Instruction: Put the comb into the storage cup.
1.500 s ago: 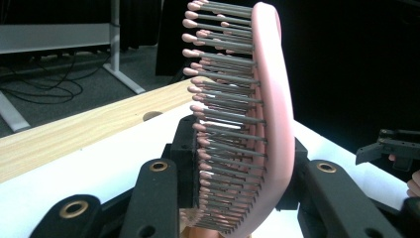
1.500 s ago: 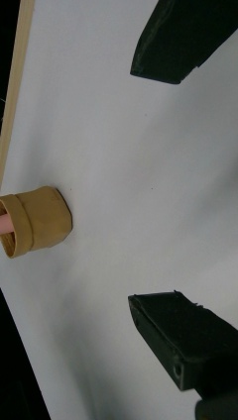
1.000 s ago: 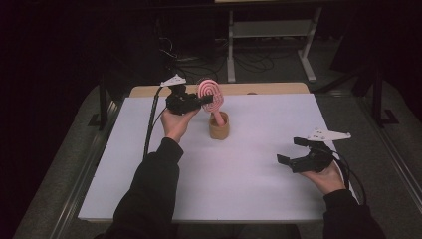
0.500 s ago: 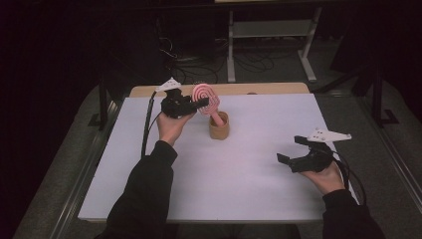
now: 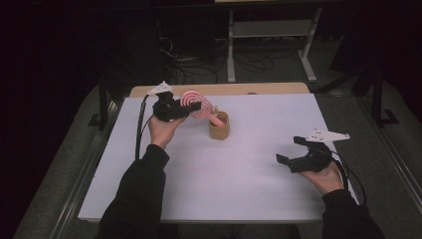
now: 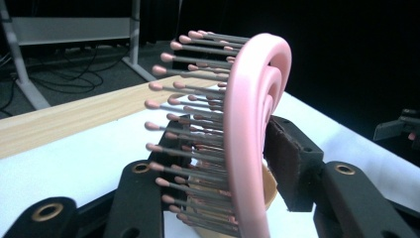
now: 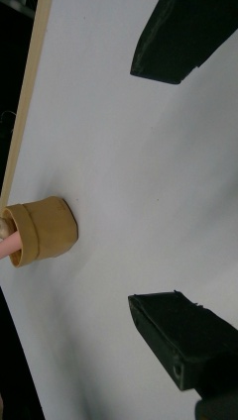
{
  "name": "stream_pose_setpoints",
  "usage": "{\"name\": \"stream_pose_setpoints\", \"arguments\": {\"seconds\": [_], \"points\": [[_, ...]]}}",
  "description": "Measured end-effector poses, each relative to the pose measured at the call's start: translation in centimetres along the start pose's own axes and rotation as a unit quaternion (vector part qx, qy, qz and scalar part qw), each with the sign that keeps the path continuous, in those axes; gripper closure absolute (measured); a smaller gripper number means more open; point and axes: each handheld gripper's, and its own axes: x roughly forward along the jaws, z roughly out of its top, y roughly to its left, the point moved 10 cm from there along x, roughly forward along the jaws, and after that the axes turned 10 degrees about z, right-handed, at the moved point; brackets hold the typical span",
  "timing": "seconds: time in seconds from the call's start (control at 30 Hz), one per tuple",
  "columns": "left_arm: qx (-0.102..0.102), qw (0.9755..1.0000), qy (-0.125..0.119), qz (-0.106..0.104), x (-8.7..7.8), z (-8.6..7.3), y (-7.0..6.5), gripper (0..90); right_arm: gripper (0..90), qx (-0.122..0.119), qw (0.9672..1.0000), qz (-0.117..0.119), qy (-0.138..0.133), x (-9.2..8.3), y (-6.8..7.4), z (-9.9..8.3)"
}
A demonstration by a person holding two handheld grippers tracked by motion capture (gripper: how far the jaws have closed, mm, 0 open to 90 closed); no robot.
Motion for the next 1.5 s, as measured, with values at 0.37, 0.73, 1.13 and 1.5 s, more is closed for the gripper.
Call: {"name": "stream_pose_setpoints", "arguments": {"seconds": [0.37, 0.73, 1.13, 1.5], "points": [[0.006, 0.9999, 0.008, -0.001, -0.6, -0.4, 0.1, 38.9, 0.0, 0.000, 1.0000, 0.001, 0.002, 0.1, 0.1, 0.0], [0.017, 0.9997, 0.017, -0.008, -1.9, -1.1, 0.5, 17.6, 0.0, 0.000, 1.0000, 0.001, 0.002, 0.1, 0.1, -0.1], [0.038, 0.9991, 0.012, -0.016, -3.6, -1.7, 0.6, 0.0, 0.0, -0.001, 1.0000, 0.001, 0.006, 0.3, 0.2, -0.1], [0.066, 0.9977, 0.011, -0.013, -5.1, -2.2, 0.4, 0.0, 0.0, -0.001, 1.0000, 0.000, 0.006, 0.2, 0.2, -0.1]]}}
